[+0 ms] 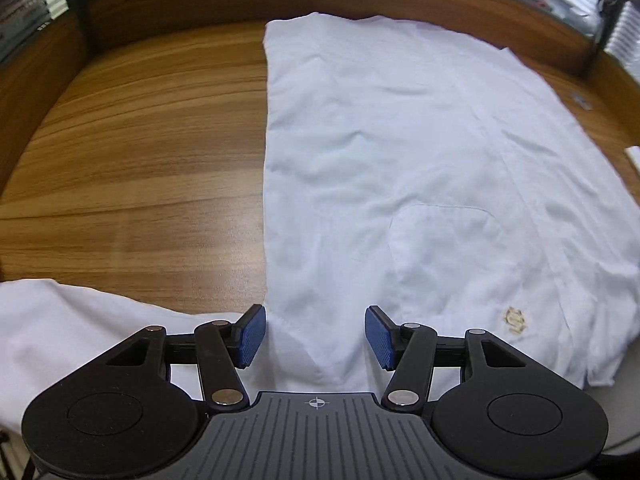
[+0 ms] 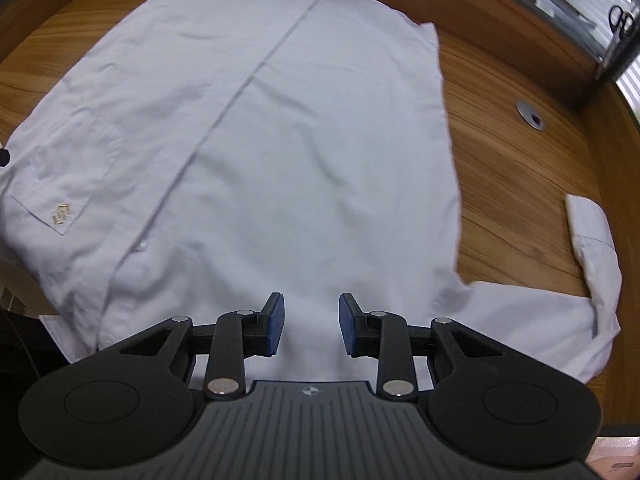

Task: Fold clothes
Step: 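Move both open grippers over the spread shirt toward its side edge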

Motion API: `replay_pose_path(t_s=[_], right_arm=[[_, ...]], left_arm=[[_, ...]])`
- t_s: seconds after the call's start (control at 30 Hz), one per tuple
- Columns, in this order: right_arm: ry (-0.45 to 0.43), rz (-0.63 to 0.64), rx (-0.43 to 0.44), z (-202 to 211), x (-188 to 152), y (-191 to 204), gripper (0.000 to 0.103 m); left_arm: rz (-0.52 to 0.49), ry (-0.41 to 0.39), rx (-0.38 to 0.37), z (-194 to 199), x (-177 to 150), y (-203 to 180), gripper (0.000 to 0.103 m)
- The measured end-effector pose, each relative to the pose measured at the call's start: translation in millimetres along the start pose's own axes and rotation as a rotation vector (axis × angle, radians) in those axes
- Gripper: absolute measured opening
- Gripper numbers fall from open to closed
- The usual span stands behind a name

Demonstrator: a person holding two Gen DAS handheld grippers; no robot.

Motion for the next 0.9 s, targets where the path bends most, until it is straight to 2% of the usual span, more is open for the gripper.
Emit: replay_pose_path(t_s=[0.2,0.37,0.47,0.57,0.7,0.9], right_arm=[[-0.041,-0.017,0.021,16,29,-43,0.034],[-0.107,-0.030,0.049,18,79,-77,0.034],[-0.107,-0.010,0.082,14,123,-97,0.034],[-0.108,0.046,0.133,6,170,-113,0.034],[-0.095,0.126,0.182,-27,234,-133,0.034],[-0.068,0.255,0.259,-96,324,-151,0.034]], left_arm=[[0.106,-0.026,0.048,9,38,21,0.058],[0.133,-0.078,0.047,2,93,45,0.058],[0.124,-0.101,0.032,-10,130,51,0.058],[0.096,-0.107,0.024,-32,163,45,0.058],[0.068,-0.123,0.006,-60,188,26,0.058],[0.102,-0.158,-0.033,-78,185,-22,0.058]])
Point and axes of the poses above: each gripper's, at about its wrist camera, not at the fingertips, and z roughly against the way its jaws point, y to its left, x to its top, the point moved 1 cm from there along -z, roughly the way its jaws point, and after that the axes turned 13 degrees about x, right-handed, at the moved point
